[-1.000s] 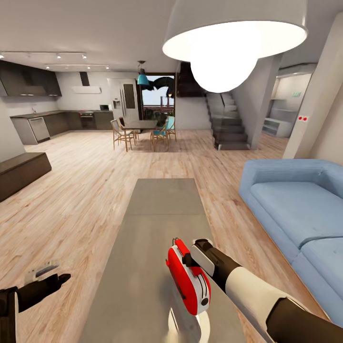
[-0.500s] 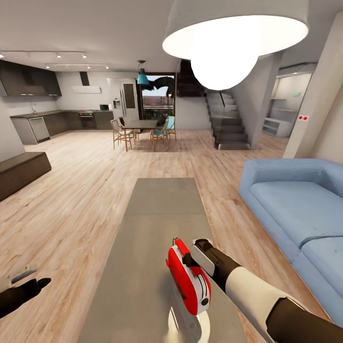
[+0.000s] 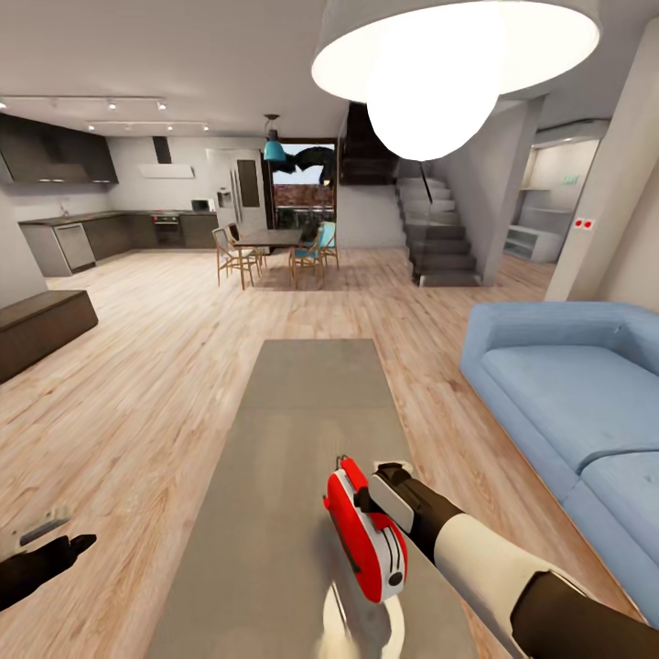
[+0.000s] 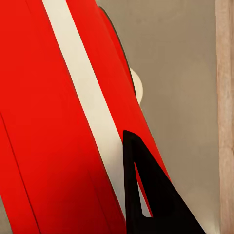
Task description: Turn on the radio receiver that's on the table in the living room.
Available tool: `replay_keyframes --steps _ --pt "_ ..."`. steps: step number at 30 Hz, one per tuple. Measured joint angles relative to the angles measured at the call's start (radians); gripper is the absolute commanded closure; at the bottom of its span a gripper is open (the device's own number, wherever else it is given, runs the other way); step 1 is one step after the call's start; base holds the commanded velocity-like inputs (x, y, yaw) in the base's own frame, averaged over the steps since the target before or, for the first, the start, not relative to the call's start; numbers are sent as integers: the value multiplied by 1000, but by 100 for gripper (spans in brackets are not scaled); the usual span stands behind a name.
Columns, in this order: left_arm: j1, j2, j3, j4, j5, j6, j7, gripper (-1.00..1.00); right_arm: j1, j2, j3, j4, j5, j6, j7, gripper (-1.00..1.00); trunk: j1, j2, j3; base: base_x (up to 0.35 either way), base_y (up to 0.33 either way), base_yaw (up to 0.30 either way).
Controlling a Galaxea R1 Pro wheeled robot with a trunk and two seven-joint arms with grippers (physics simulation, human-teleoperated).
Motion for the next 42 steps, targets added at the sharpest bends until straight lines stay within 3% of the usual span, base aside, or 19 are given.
replay_keyframes --steps 6,13,20,42 --pt "0 0 0 0 0 0 -1 -100 0 0 0 3 1 -14 0 100 23 -42 -19 0 0 0" --pt "0 0 0 0 0 1 0 -100 0 0 4 7 -1 -139 1 100 50 -91 -41 0 0 0" --pt "0 0 0 0 0 2 -1 -100 0 0 6 8 0 -155 4 100 77 -140 -63 0 0 0" --pt "0 0 0 0 0 2 -1 -100 0 0 9 39 -1 -155 3 100 77 -140 -63 0 0 0"
